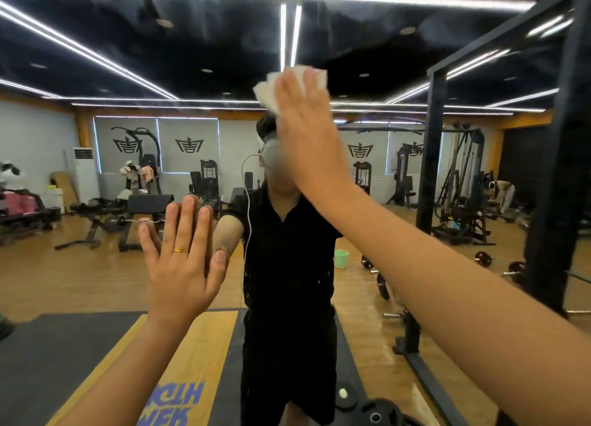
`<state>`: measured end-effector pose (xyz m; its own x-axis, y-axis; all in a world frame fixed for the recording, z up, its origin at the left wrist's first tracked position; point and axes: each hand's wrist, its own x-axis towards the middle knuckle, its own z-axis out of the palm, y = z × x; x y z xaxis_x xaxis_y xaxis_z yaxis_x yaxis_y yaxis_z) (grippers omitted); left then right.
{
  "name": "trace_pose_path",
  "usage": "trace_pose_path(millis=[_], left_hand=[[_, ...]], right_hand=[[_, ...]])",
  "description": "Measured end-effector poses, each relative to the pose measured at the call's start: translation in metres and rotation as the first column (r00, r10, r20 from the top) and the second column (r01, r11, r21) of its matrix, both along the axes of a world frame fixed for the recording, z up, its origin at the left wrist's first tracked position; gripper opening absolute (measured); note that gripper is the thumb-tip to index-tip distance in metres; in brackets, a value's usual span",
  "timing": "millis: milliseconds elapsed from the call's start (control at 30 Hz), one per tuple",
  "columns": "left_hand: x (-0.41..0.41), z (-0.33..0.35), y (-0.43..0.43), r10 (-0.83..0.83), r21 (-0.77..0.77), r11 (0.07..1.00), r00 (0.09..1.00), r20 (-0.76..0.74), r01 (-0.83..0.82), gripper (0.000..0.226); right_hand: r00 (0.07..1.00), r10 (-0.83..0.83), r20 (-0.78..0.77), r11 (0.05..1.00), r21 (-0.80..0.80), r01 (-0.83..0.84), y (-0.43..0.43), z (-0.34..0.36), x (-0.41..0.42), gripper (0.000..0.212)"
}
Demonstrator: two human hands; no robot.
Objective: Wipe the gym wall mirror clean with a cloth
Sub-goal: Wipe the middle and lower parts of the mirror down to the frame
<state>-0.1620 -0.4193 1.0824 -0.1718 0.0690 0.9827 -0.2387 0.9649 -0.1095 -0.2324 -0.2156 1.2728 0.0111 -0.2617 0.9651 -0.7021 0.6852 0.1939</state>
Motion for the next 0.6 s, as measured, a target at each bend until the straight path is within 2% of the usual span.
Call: trace_pose_path(millis=[33,67,133,200,267,300,367,433,467,533,600], left_hand=[[0.000,-0.001,0.001,-0.002,0.002,1.000,1.000,0.000,0.002,0.067],[0.000,-0.001,0.001,-0.006,0.001,1.000,1.000,-0.002,0.006,0.067],[-0.001,-0.001,0.003,-0.015,0.002,1.000,1.000,-0.004,0.015,0.067],[-0.002,0.002,0.003,-0.019,0.002,1.000,1.000,-0.004,0.019,0.067],[-0.002,0.003,0.004,-0.011,0.004,1.000,1.000,0.004,0.011,0.067],[-0.001,0.003,0.004,-0.014,0.007,1.000,1.000,0.009,0.014,0.067],[0.001,0.002,0.002,-0.023,0.013,1.000,1.000,0.012,0.023,0.068],[0.001,0.002,0.001,-0.019,0.010,1.000,1.000,0.016,0.019,0.067],[0.002,0.001,0.001,-0.015,0.006,1.000,1.000,0.014,0.015,0.067],[0.002,-0.001,0.002,-0.014,0.002,1.000,1.000,0.014,0.014,0.066],[0.002,-0.001,0.003,-0.028,0.003,1.000,1.000,0.005,0.028,0.066]], right_hand=[[0.998,-0.030,-0.059,0.996,0.083,0.035,0.005,-0.002,-0.007,0.060],[0.996,-0.029,-0.079,0.996,0.082,0.036,0.015,0.002,-0.013,0.059],[1.000,-0.003,-0.008,0.994,-0.110,0.002,0.029,0.015,-0.024,0.055],[0.993,0.036,0.109,0.937,-0.349,0.005,0.022,0.028,-0.020,0.054],[0.979,0.121,0.163,0.882,-0.470,-0.030,-0.015,0.031,0.003,0.056],[0.978,0.154,0.143,0.885,-0.459,-0.072,-0.034,0.030,0.014,0.059],[0.992,0.116,0.054,0.964,-0.248,-0.099,-0.070,0.021,0.032,0.065],[0.999,-0.004,-0.033,1.000,0.020,0.004,-0.081,0.015,0.032,0.067],[0.995,-0.039,-0.088,0.996,0.078,0.046,-0.076,0.019,0.025,0.067],[0.991,-0.062,-0.121,0.997,0.045,0.068,-0.053,0.031,0.008,0.067],[0.997,-0.070,-0.045,0.993,-0.099,0.066,-0.030,0.041,-0.009,0.064]])
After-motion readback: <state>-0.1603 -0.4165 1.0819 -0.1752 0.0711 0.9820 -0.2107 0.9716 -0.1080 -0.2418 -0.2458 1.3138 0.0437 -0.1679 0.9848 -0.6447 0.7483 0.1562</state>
